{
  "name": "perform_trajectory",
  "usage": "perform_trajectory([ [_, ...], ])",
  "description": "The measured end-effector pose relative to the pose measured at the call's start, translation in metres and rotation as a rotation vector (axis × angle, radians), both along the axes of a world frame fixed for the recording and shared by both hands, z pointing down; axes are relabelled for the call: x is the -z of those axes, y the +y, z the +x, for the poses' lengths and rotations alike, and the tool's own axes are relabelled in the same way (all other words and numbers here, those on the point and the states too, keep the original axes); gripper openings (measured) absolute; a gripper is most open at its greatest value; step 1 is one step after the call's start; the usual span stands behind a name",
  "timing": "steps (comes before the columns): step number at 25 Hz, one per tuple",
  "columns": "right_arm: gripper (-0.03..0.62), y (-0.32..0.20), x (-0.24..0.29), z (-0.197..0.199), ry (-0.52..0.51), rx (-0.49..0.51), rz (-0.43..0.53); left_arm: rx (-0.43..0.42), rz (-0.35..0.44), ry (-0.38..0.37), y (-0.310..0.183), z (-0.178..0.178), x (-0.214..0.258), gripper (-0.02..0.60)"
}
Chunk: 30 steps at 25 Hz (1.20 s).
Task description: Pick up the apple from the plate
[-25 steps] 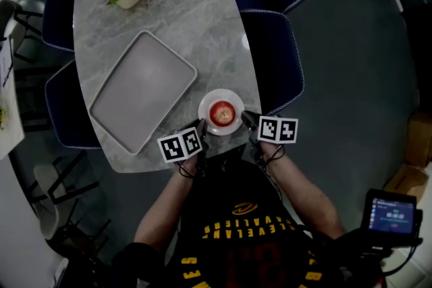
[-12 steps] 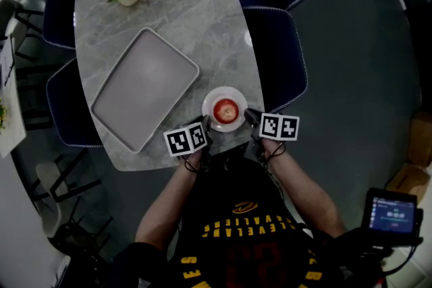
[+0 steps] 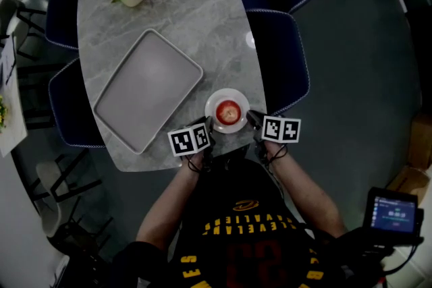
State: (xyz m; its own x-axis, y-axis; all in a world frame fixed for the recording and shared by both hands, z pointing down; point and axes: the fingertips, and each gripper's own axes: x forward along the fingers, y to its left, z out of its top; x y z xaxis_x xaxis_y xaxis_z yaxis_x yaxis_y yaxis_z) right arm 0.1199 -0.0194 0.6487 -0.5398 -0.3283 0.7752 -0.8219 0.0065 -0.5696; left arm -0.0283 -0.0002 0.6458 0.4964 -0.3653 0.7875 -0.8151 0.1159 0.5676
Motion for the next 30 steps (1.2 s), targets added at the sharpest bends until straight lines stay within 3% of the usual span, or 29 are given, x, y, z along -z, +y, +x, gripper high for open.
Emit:
perform_trajectory([
  [7,0.041,-0.005,0.007,0.015,0.075,0.013,0.067,0.012,0.070,-0.043,-0.006,-0.020,0.013,0.052],
  [13,0.041,-0.021,0.062,0.001,-0.019,0.092,0.275,0.060,0.202,-0.063,-0.009,-0.037,0.056,0.052],
  [16,0.006,-0.019,0.102,-0.010,-0.054,0.149,0.380,0.074,0.271,-0.062,-0.005,-0.038,0.089,0.051],
  [19,0.006,-0.019,0.133,-0.016,-0.090,0.173,0.451,0.061,0.355,-0.077,-0.004,-0.034,0.122,0.051],
  [21,0.006,-0.018,0.153,-0.019,-0.100,0.188,0.501,0.058,0.417,-0.083,-0.004,-0.030,0.145,0.000],
  [26,0.006,0.000,0.214,-0.019,-0.030,0.270,0.686,0.034,0.578,-0.091,0.013,-0.005,0.210,0.000],
  [30,0.006,0.009,0.255,-0.024,-0.042,0.313,0.822,0.002,0.703,-0.107,0.023,0.020,0.252,0.000],
])
